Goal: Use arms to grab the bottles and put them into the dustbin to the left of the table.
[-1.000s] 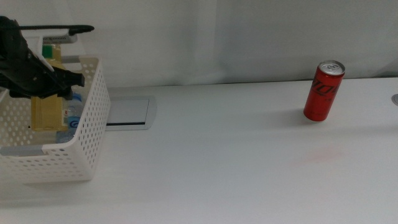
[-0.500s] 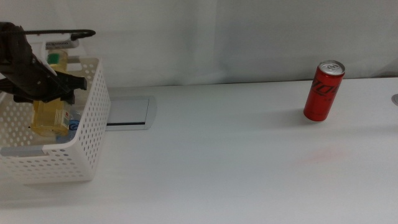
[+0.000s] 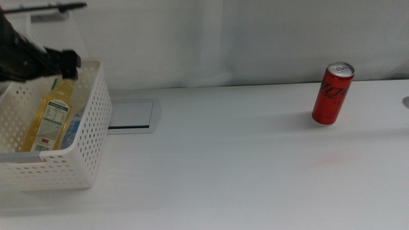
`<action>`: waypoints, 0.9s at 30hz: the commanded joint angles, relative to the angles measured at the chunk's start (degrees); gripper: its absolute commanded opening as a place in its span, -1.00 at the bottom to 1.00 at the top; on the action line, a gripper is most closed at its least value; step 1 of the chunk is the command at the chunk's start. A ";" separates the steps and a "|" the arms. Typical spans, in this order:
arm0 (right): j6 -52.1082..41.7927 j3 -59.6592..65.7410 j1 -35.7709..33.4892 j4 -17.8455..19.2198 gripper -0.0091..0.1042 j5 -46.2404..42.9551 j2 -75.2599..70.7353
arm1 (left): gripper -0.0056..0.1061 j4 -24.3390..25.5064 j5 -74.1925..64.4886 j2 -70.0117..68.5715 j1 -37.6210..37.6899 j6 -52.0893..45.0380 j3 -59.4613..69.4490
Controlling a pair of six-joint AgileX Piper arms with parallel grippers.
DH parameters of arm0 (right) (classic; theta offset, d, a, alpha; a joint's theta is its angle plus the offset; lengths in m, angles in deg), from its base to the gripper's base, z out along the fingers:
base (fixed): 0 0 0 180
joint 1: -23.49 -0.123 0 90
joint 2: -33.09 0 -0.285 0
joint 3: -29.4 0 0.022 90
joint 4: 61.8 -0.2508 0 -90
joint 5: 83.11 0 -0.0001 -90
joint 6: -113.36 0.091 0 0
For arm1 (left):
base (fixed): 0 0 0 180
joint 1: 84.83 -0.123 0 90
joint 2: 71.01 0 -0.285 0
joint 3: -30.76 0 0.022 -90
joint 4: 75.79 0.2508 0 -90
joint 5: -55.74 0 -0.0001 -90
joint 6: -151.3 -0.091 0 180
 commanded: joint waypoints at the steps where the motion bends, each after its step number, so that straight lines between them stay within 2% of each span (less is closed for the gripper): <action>1: -2.39 -0.09 0.03 0.87 0.51 -0.61 1.68 | 0.76 -1.27 1.14 -4.55 1.29 -1.52 -0.41; 9: 2.59 -2.43 0.03 -0.38 0.51 -2.09 12.94 | 0.76 -1.83 1.54 -17.74 7.21 -2.33 -0.41; 16: 5.41 -4.35 0.14 -6.38 0.51 -10.50 21.64 | 0.76 -1.42 -0.48 -26.60 14.68 -3.15 -0.41; 22: 10.74 -4.35 0.25 -6.64 0.51 -13.86 26.00 | 0.76 -1.42 -1.87 -30.52 19.83 -3.83 0.02; 25: 12.37 -4.35 2.38 -7.18 0.51 -15.90 28.95 | 0.76 -1.42 0.52 -35.02 23.40 -5.14 3.99; 27: 12.37 -4.35 4.45 -9.38 0.51 -18.15 30.25 | 0.76 -1.42 2.02 -37.98 24.67 -5.14 7.18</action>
